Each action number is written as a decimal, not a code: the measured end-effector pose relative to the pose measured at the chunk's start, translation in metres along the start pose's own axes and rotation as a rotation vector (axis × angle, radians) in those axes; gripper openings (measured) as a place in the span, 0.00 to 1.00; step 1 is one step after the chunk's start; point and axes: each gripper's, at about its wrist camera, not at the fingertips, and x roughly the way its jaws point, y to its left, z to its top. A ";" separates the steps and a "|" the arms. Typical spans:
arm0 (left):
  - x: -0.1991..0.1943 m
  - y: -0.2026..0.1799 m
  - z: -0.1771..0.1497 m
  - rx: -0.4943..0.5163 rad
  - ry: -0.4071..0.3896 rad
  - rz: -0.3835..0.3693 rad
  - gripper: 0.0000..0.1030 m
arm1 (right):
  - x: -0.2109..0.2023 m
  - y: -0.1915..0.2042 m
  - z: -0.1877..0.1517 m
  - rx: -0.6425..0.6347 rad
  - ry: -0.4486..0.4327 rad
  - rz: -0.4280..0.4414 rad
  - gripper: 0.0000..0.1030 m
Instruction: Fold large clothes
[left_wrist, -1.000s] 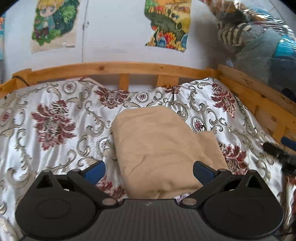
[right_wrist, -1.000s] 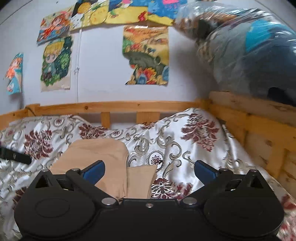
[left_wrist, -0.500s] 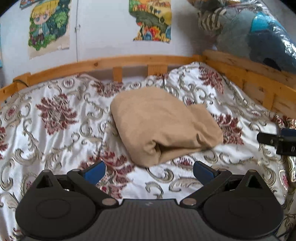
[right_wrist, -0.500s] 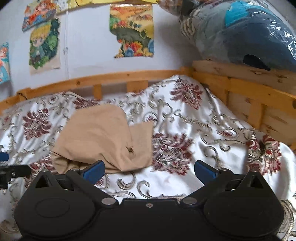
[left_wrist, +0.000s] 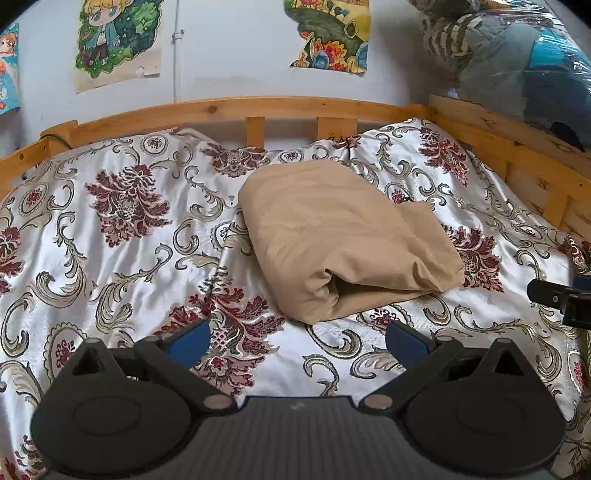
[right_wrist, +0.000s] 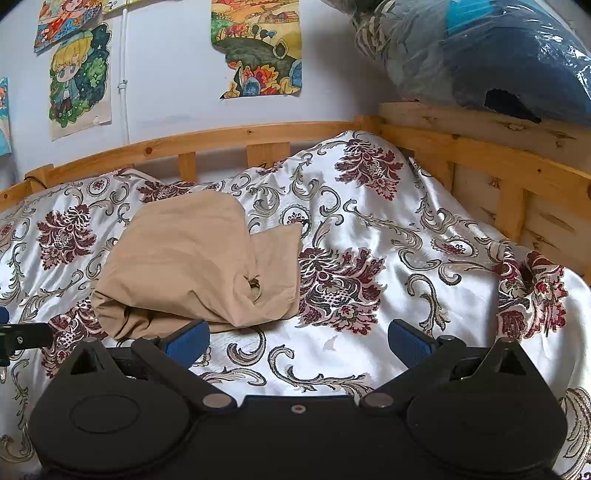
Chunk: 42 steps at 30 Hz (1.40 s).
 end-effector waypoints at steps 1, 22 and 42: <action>0.000 0.001 0.000 -0.001 0.003 0.000 0.99 | 0.000 0.000 0.000 0.000 0.000 -0.002 0.99; -0.001 0.005 0.001 -0.027 -0.001 -0.002 0.99 | 0.003 -0.002 0.000 -0.006 0.007 -0.013 0.99; 0.003 -0.002 0.004 0.001 0.048 0.062 0.99 | 0.003 -0.003 0.000 -0.008 0.009 -0.012 0.99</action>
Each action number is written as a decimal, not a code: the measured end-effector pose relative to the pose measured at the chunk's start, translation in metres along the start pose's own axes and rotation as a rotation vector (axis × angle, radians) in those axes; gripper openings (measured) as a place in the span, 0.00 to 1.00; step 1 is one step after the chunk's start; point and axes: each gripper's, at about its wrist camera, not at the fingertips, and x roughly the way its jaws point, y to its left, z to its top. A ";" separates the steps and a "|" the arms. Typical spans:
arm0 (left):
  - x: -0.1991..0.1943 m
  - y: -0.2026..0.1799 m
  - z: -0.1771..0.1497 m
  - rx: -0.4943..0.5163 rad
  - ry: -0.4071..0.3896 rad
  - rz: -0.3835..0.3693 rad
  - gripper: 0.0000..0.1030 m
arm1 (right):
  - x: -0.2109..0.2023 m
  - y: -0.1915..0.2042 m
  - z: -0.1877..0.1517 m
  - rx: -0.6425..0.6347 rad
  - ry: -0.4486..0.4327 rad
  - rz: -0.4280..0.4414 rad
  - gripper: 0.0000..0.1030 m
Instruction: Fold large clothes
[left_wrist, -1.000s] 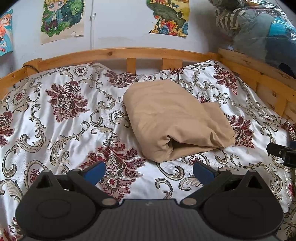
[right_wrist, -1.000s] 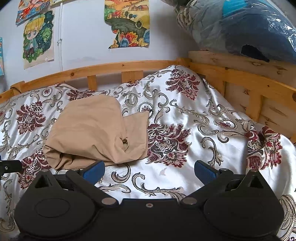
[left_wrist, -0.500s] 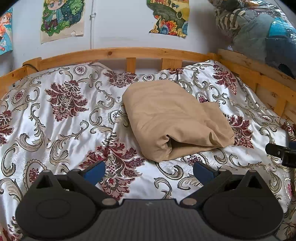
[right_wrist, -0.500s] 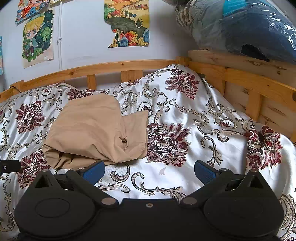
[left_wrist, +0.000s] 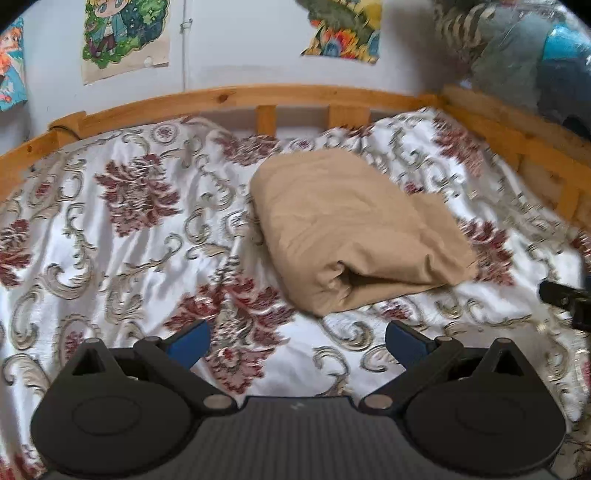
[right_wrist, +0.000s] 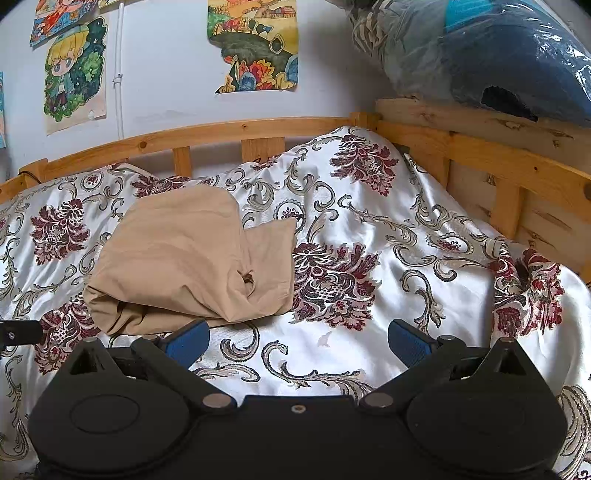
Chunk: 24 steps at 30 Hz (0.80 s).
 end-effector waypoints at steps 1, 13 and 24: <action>0.000 -0.002 0.000 0.011 -0.003 0.016 0.99 | 0.000 -0.001 -0.001 -0.001 0.001 0.000 0.99; -0.003 -0.004 0.000 0.039 -0.019 0.025 0.99 | 0.002 0.000 -0.003 -0.004 0.006 -0.003 0.99; -0.003 -0.004 -0.001 0.044 -0.019 0.018 0.99 | 0.005 0.000 -0.005 -0.007 0.012 -0.003 0.99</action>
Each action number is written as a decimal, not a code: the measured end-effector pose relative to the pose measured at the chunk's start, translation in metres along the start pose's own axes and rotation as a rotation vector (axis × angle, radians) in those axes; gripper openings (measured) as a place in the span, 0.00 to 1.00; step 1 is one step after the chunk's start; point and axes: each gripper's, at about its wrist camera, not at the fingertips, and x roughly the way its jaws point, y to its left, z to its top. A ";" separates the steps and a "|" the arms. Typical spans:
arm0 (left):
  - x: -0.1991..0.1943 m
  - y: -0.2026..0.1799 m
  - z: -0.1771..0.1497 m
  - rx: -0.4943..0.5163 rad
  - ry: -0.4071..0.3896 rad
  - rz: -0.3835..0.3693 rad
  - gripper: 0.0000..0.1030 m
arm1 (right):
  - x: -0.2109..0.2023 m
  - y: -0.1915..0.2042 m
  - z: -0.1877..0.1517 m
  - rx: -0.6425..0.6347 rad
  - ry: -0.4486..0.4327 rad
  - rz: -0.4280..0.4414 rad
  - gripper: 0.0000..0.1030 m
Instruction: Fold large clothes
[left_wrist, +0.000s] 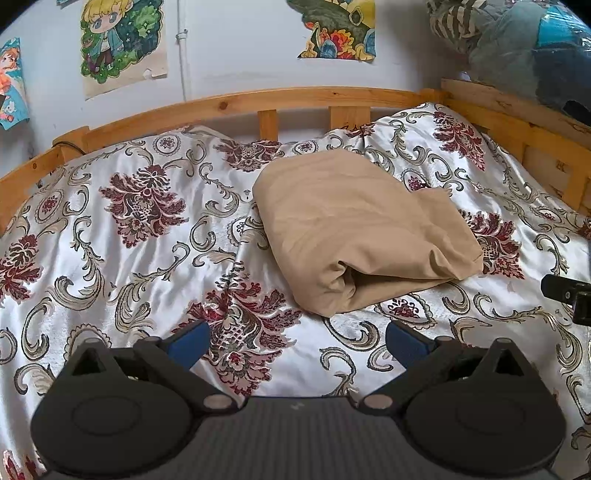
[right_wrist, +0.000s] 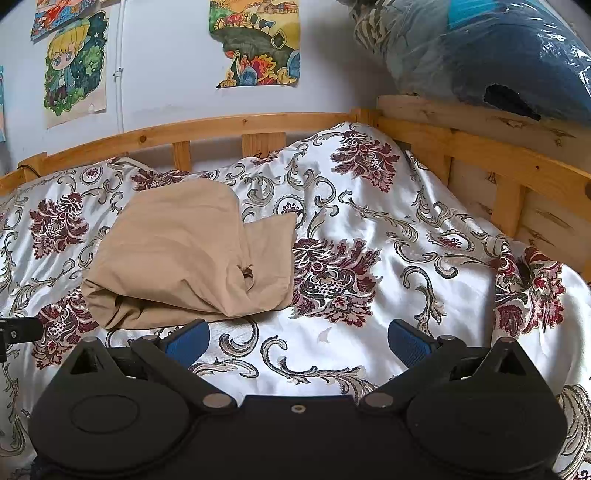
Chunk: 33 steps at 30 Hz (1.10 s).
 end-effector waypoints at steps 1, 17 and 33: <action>0.000 0.000 0.000 0.001 -0.001 0.001 0.99 | 0.000 0.000 0.000 0.000 0.000 0.000 0.99; 0.001 0.005 0.000 -0.020 0.002 0.007 0.99 | 0.000 0.000 0.000 0.000 0.001 -0.001 0.99; 0.001 0.006 0.000 -0.026 0.002 0.005 0.99 | 0.001 0.000 0.000 -0.001 0.002 0.000 0.99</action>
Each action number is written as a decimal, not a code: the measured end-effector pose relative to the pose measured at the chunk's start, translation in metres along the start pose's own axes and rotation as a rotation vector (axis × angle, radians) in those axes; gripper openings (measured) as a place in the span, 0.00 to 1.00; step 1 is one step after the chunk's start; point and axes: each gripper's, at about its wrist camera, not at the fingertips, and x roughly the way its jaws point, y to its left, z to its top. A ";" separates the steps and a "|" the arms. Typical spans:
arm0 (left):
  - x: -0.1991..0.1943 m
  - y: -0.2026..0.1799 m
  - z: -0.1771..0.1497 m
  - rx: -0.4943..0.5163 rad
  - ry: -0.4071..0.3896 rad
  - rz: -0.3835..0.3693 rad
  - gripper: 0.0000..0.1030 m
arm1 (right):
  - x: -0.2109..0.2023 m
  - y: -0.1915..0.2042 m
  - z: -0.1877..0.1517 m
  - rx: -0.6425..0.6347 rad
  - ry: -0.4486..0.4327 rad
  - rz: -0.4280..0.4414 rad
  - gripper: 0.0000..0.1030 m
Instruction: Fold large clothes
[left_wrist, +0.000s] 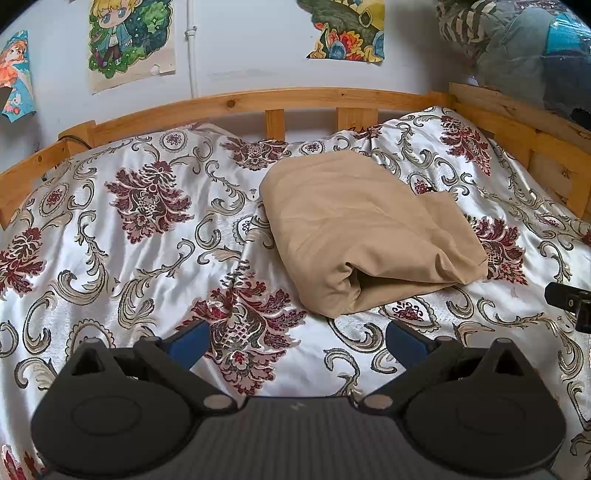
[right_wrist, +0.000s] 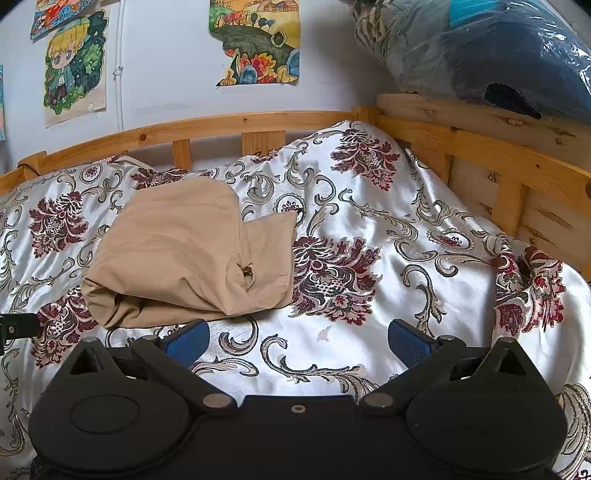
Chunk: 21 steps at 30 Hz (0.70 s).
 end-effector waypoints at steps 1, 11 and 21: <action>0.000 0.000 0.000 0.000 0.000 -0.001 0.99 | 0.000 0.000 0.000 0.000 0.000 0.000 0.99; -0.001 -0.004 -0.001 0.016 -0.016 -0.003 0.99 | 0.001 0.000 -0.002 -0.001 0.003 0.000 0.99; -0.001 0.000 -0.001 -0.008 -0.019 -0.013 0.99 | 0.002 0.000 -0.003 -0.002 0.007 -0.001 0.99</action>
